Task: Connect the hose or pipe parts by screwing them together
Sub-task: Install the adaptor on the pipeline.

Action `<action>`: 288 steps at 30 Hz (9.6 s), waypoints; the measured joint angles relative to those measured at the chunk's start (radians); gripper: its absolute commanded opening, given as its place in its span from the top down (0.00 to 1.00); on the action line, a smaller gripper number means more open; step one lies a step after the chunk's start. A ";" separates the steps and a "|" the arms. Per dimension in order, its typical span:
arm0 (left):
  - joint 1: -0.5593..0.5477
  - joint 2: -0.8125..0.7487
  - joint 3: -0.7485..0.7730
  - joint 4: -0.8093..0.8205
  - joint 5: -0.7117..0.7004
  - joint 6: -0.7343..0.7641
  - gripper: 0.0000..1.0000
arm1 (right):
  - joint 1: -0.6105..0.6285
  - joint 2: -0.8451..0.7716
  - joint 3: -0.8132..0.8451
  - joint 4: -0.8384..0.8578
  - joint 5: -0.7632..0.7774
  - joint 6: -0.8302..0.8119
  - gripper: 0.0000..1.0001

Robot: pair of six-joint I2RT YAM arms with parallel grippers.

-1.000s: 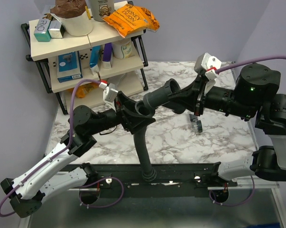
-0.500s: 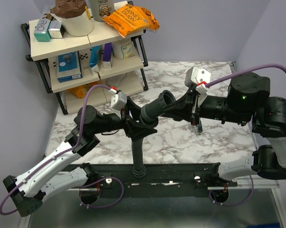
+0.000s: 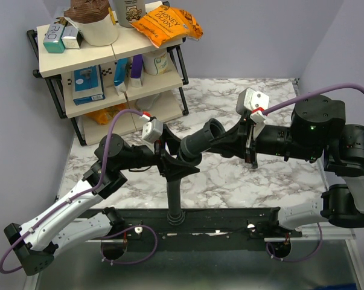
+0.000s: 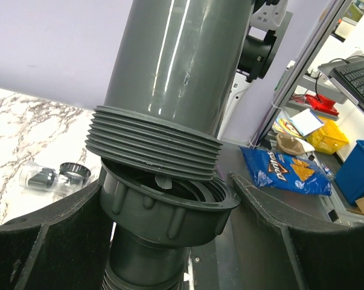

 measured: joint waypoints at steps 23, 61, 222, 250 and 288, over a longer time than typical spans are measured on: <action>0.000 0.012 0.001 -0.018 -0.029 0.000 1.00 | 0.051 -0.053 -0.080 -0.008 0.068 0.032 0.99; 0.004 0.039 0.003 -0.111 -0.101 0.148 1.00 | 0.084 0.081 0.014 -0.114 0.214 0.046 0.99; -0.282 -0.122 0.058 -0.494 -0.423 1.055 0.01 | -0.583 -0.220 -1.128 0.657 -0.311 0.873 0.99; 0.141 0.164 0.266 -0.849 0.101 0.908 0.01 | -0.587 -0.360 -0.949 0.550 -0.517 0.390 0.99; 0.150 0.325 0.282 -0.735 0.206 0.727 0.73 | -0.584 -0.381 -0.932 0.602 -0.602 0.338 0.99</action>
